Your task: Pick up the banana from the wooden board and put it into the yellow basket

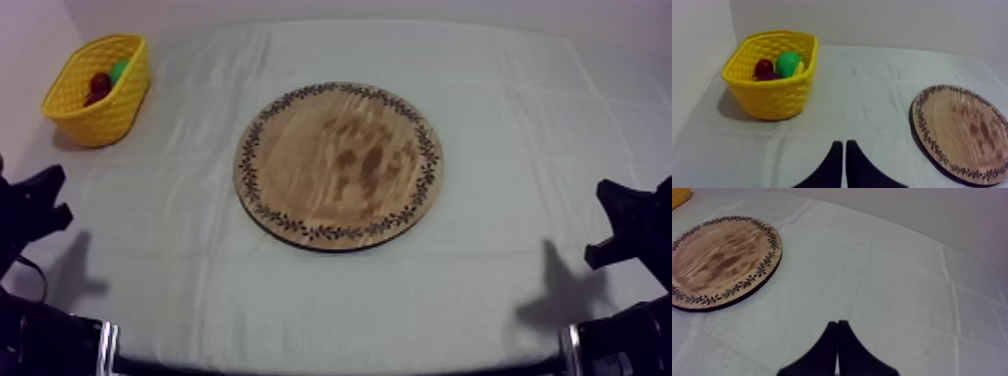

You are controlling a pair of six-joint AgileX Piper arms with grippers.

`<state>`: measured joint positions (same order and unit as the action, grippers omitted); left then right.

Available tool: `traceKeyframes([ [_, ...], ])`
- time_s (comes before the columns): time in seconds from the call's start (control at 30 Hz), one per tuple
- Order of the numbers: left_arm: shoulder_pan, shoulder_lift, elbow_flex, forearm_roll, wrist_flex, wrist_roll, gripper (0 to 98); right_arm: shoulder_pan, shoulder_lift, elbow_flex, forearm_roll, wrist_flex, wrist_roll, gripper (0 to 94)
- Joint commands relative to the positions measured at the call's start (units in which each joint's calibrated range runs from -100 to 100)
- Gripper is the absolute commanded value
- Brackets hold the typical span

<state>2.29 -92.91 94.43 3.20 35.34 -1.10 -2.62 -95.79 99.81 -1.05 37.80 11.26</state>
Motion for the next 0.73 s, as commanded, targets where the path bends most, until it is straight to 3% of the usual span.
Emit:
traceKeyframes([
  [0.0, 0.3, -2.7, 2.7, -0.23, 0.4, 0.0, 0.0, 0.0, 0.0, 0.0, 0.0, 0.0, 0.0, 0.2],
  [0.2, 1.4, -6.0, 3.9, -2.72, 1.2, 0.9, 0.0, 0.0, 0.0, 0.0, 0.0, 0.0, 0.0, 0.2],
  [0.33, 1.8, -6.8, 5.0, -4.7, -1.9, 5.1, 0.0, 0.0, 0.0, 0.0, 0.0, 0.0, 0.0, 0.2],
  [0.5, 1.9, -7.0, 5.4, -5.26, -3.0, 8.0, 0.0, 0.0, 0.0, 0.0, 0.0, 0.0, 0.0, 0.2],
  [0.7, 1.9, -7.1, 5.5, -5.36, -3.2, 8.9, 0.0, 0.0, 0.0, 0.0, 0.0, 0.0, 0.0, 0.2],
])
